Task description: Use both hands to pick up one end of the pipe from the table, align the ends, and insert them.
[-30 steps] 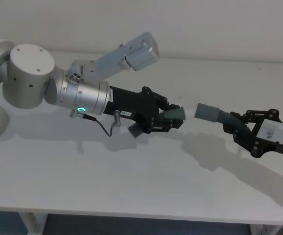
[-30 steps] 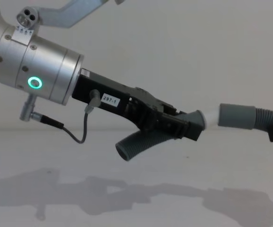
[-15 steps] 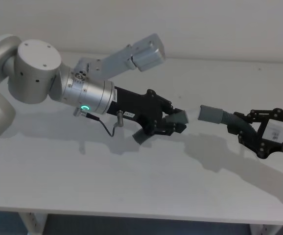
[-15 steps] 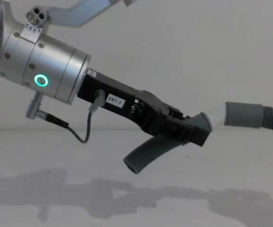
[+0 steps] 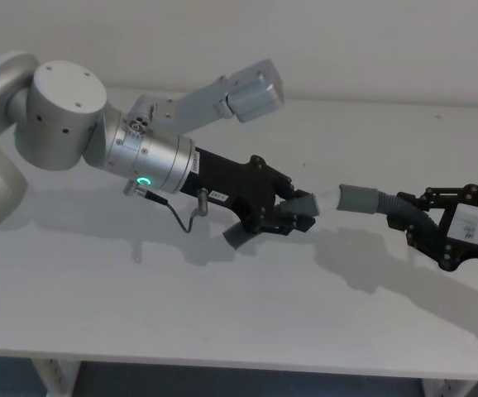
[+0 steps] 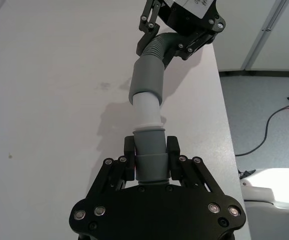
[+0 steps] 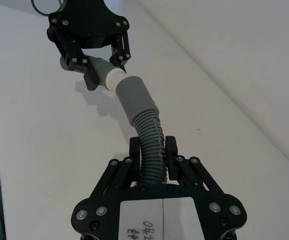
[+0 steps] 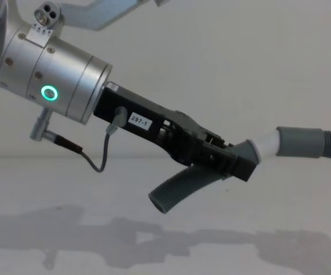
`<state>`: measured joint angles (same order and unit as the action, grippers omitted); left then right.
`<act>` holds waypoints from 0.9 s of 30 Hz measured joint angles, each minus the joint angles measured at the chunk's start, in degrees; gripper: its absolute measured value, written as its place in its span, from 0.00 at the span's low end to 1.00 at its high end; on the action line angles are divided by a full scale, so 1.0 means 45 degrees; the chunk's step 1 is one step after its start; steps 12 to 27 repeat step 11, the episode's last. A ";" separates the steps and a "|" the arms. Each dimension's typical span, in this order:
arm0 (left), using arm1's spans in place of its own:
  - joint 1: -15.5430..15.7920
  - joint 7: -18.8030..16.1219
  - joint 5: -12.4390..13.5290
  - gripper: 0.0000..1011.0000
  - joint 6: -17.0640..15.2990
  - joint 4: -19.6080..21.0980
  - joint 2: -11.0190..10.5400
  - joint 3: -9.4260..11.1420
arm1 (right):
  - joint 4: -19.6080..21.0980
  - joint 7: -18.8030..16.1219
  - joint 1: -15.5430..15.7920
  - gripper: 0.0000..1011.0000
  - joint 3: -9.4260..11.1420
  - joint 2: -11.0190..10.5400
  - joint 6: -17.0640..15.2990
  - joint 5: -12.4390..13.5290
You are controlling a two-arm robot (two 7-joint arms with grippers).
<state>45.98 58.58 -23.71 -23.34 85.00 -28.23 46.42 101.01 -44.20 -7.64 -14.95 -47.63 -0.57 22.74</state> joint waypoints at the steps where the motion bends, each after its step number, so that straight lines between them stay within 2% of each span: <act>1: 0.0013 0.0017 -0.0008 0.36 -0.0018 0.0006 -0.0008 0.0017 | -0.0008 -0.0011 -0.0006 0.28 -0.0005 -0.0018 0.0027 0.0000; 27: 0.0084 0.0078 -0.0036 0.36 -0.0097 0.0035 -0.0039 0.0090 | -0.0049 -0.0069 -0.0029 0.28 -0.0038 -0.0084 0.0142 0.0000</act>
